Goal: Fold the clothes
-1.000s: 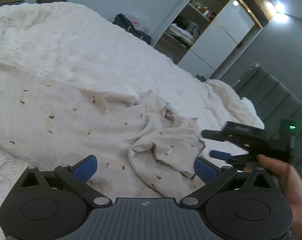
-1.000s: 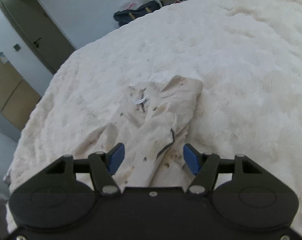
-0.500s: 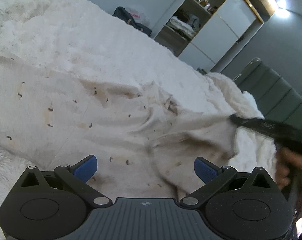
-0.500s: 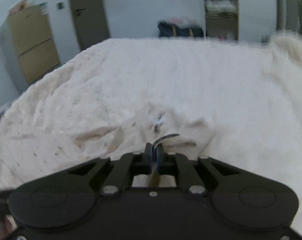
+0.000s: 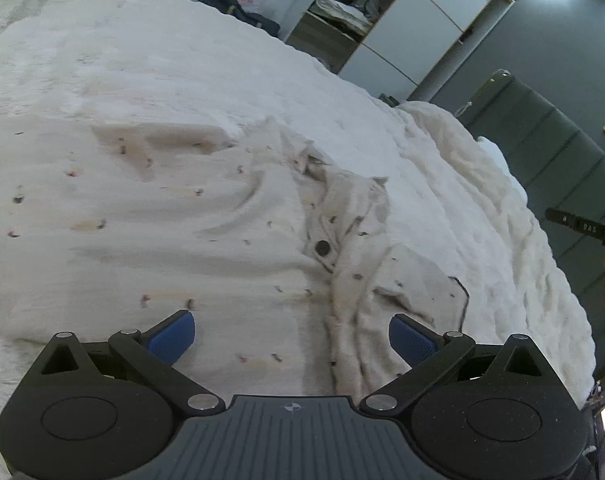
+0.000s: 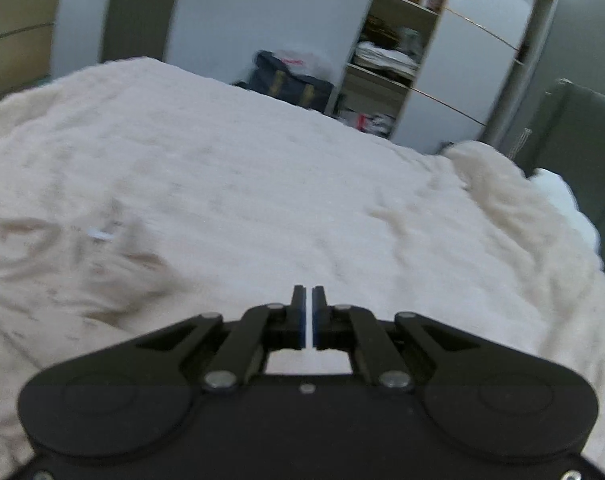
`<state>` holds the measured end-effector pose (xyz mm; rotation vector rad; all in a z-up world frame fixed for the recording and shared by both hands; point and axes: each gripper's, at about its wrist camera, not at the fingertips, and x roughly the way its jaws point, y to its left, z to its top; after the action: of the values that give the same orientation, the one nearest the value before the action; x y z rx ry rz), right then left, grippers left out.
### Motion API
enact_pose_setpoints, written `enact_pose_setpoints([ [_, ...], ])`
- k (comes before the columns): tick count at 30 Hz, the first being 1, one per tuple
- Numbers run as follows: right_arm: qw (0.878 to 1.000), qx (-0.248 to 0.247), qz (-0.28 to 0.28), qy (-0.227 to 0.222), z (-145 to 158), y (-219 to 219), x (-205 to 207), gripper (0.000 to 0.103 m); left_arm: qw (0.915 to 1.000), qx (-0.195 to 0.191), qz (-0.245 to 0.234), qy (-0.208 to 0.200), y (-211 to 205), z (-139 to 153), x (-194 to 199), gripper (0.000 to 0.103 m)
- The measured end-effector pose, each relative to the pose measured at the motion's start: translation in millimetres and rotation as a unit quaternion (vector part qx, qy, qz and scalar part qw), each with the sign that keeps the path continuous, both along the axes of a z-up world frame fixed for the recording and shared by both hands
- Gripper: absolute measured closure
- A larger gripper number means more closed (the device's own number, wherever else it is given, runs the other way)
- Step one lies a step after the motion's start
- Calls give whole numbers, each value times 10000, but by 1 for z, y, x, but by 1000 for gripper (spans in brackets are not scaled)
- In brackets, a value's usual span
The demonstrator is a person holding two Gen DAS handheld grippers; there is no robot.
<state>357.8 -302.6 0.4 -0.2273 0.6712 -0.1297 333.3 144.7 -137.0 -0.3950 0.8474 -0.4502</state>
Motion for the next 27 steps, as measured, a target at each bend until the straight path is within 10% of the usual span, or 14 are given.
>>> enact_pose_setpoints([
  [4, 9883, 1478, -228, 303, -22, -17, -15, 54, 10000, -31, -5, 5, -8, -1, 2, 0],
  [6, 9625, 2660, -318, 441, -49, -14, -27, 53, 10000, -62, -3, 35, -10, -3, 5, 0],
  [14, 8133, 5639, -1233, 734, -170, 21, -54, 53, 10000, -6, -1, 54, -13, -3, 4, 0],
  [19, 7481, 6346, -1868, 536, -208, 34, -58, 54, 10000, -41, 16, 9, -6, 1, 1, 0],
  [24, 7129, 6530, -2556, -113, -228, 37, -59, 55, 9999, -117, 85, 31, 4, 1, 1, 0],
  [27, 7149, 6373, -2817, -584, -230, 42, -56, 55, 9998, -150, 98, 31, 8, 2, 0, 0],
])
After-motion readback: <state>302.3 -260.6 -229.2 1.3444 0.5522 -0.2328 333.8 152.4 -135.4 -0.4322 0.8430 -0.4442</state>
